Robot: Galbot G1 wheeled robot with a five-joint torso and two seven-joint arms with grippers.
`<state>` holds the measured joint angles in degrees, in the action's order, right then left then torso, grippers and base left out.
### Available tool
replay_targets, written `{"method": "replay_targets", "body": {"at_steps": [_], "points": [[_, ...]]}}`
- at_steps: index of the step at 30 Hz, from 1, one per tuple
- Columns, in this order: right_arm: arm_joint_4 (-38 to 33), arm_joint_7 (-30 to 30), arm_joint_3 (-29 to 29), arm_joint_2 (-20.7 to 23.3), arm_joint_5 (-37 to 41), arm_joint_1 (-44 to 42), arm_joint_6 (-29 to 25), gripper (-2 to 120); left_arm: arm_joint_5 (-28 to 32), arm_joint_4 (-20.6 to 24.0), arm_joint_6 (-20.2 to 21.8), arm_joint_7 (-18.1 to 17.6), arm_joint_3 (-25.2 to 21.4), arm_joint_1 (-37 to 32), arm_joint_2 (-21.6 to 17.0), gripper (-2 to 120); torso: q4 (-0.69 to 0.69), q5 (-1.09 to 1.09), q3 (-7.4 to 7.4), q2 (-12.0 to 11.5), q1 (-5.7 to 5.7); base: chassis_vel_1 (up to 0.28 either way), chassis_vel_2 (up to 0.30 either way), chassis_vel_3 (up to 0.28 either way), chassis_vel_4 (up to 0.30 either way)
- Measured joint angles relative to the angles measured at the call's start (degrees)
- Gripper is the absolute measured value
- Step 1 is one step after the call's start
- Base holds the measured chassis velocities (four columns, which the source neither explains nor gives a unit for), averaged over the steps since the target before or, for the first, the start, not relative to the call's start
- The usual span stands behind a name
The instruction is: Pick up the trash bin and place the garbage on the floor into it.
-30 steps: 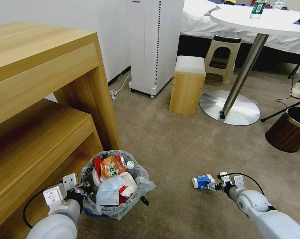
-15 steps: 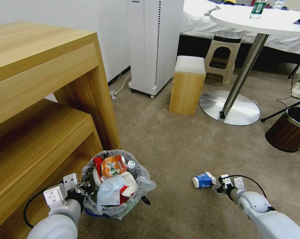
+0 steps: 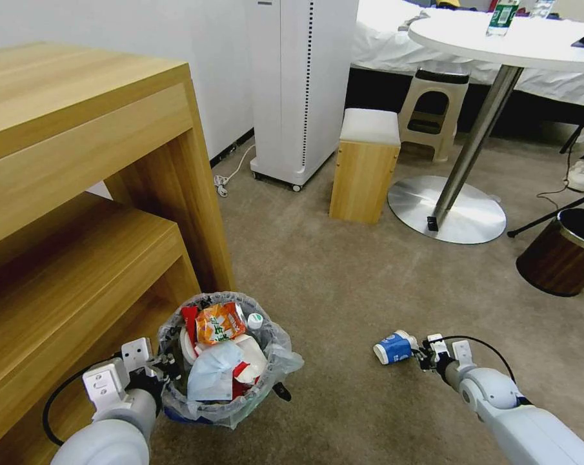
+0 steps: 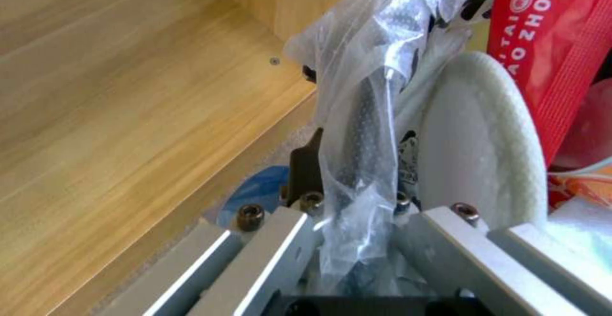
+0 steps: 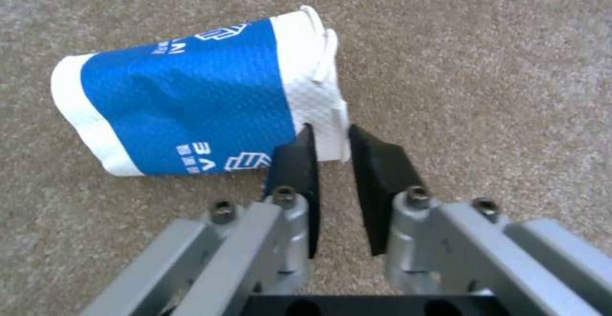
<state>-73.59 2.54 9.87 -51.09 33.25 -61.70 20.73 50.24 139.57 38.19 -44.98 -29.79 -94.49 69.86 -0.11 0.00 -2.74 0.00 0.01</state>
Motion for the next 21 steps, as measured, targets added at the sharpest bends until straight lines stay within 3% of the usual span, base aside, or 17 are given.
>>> {"method": "replay_targets", "body": {"at_steps": [3, 9, 16, 20, 21], "points": [[0.07, 0.03, -0.03, 0.02, -0.04, 0.00, -0.15, 0, -0.25, 0.00, 0.00, 0.03, 0.15, -0.09, 0.23, 0, 0.00, 0.00, 0.00, 0.00, 0.00, 0.000, 0.000, 0.000, 0.000], [0.13, 1.03, -0.26, -0.05, -0.44, -0.04, -0.69, 0, -0.64, 0.24, 0.00, 0.07, 0.25, -0.41, 0.41, 0, 0.00, 0.00, 0.00, 0.00, 0.00, 0.000, 0.000, 0.000, 0.000], [-1.55, 8.72, -0.44, 0.35, -2.50, -0.38, -5.05, 0, -1.14, 0.46, -0.03, 0.15, 0.17, -1.08, 0.49, 0, 0.00, 0.01, 0.00, 0.00, 0.00, 0.000, 0.000, 0.000, 0.000], [-3.92, 13.58, 0.07, 1.93, -5.74, -0.32, -6.44, 18, -1.43, 0.61, -0.08, 0.17, 0.14, -1.31, 0.74, 0, 0.00, 0.00, 0.00, 0.00, 0.00, 0.000, 0.000, 0.000, 0.000], [-3.92, 13.58, 0.07, 1.93, -5.74, -0.32, -6.44, 18, -1.43, 0.61, -0.08, 0.17, 0.14, -1.31, 0.74, 0, 0.00, 0.00, 0.00, 0.00, 0.00, 0.000, 0.000, 0.000, 0.000]]}}
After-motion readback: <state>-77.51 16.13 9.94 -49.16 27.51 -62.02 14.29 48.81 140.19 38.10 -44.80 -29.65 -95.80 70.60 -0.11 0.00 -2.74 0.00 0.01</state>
